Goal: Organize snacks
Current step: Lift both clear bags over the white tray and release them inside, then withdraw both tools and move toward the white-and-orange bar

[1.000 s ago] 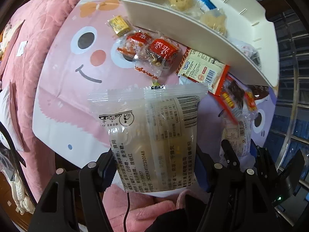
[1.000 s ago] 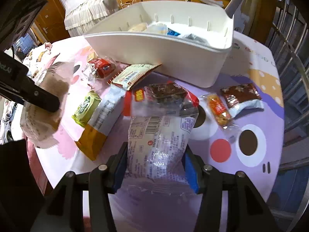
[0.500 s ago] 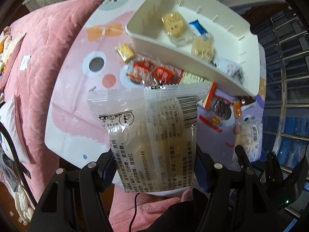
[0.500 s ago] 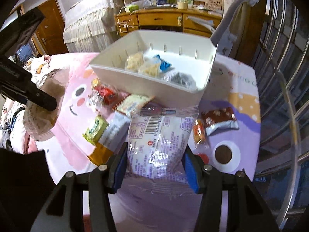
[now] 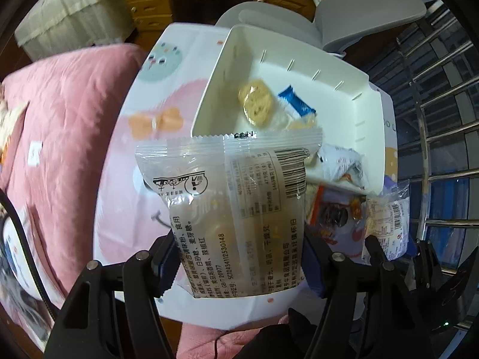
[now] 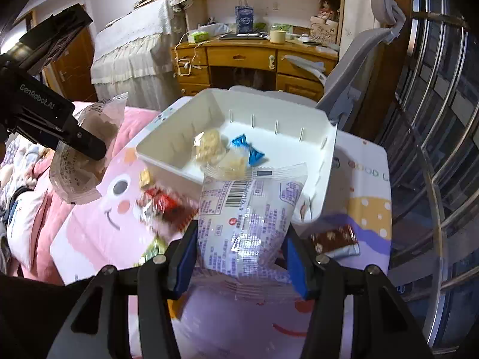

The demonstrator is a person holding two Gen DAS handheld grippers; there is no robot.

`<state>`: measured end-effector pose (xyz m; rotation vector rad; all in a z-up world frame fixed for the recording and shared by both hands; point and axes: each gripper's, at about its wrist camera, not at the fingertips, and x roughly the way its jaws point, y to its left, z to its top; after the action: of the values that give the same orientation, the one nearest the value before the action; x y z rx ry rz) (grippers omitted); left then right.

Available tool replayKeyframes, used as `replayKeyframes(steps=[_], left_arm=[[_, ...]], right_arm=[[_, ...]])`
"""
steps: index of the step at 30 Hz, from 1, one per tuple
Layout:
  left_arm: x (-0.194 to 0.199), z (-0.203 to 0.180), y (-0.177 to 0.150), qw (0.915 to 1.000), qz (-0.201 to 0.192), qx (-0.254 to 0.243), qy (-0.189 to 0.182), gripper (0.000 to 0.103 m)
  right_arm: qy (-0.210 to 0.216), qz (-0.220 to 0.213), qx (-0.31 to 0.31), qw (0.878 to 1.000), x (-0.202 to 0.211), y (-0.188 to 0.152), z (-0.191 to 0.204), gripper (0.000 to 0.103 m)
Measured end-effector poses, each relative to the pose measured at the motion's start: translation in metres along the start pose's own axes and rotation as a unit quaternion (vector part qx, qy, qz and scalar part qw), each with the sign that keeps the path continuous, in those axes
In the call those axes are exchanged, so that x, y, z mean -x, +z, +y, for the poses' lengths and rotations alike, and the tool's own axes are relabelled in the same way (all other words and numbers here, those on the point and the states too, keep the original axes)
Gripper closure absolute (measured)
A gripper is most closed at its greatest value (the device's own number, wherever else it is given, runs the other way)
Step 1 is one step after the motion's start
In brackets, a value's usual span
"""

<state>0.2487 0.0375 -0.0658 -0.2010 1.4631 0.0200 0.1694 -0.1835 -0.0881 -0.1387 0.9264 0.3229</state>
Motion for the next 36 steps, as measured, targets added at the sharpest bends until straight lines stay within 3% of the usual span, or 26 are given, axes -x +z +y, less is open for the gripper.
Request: replayKeyframes(steps=[8,18,28,36], left_arm=[[-0.008,0.000,0.044,0.9971,-0.018,-0.068,-0.029,0.035],[-0.034,0.010,0.077,0.9868,-0.065,-0.125,-0.080,0.034],[-0.042,0.026,0.096,0.9788,-0.121,-0.118,-0.116,0.038],[-0.044,0.031,0.096,0.9803,-0.099,-0.126,-0.116,0.035]], right_arm=[[-0.033,-0.006,-0.034,0.999,-0.026,0.040,0.013,0.050],[-0.046,-0.016,-0.084,0.995,-0.066,0.067,0.025,0.050],[-0.038,-0.033,-0.132,0.990,-0.093,0.080,0.032,0.049],[-0.045,-0.015,-0.147,0.988,-0.101,0.085,0.035,0.038]])
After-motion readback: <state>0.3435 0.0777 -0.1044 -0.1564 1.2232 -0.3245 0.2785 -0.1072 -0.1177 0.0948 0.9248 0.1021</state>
